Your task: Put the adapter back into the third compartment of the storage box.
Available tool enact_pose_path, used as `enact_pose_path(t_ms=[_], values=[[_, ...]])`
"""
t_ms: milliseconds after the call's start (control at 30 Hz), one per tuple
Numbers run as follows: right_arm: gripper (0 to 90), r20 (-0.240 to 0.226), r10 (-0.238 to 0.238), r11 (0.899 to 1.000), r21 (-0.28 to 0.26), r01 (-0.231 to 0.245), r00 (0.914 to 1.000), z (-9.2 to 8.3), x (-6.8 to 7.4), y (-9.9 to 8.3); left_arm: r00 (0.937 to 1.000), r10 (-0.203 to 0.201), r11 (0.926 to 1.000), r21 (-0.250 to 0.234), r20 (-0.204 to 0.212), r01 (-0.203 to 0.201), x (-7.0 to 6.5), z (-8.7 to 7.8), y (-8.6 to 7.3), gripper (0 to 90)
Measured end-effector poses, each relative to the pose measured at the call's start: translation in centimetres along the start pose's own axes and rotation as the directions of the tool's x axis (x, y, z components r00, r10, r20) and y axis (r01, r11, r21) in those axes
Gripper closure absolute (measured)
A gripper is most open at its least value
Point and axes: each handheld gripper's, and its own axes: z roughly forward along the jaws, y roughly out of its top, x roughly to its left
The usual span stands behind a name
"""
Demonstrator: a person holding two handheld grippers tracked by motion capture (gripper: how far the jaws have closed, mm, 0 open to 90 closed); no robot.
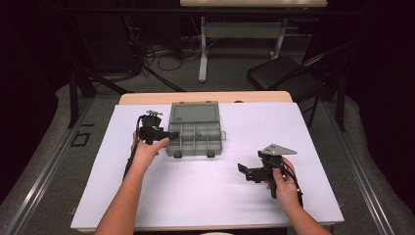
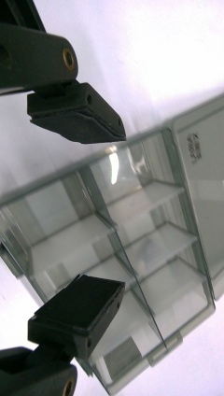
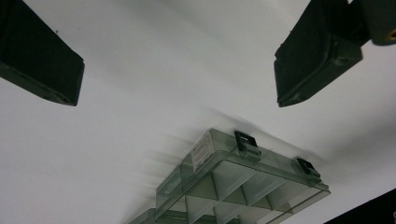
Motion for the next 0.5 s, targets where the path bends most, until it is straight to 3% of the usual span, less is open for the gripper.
enact_pose_path(t_ms=[133,500], values=[[1.4,0.002,0.003,1.000,0.006,-0.004,1.0000,0.2,0.0,0.0,0.9996,0.002,0.9998,0.019,-0.029,-0.001,0.5,0.2,-0.5,28.0],[1.3,0.001,0.003,1.000,0.006,-0.003,1.0000,0.0,-0.1,-0.1,0.9988,-0.024,0.9966,0.078,-0.042,0.027,1.6,1.4,-2.0,38.1]])
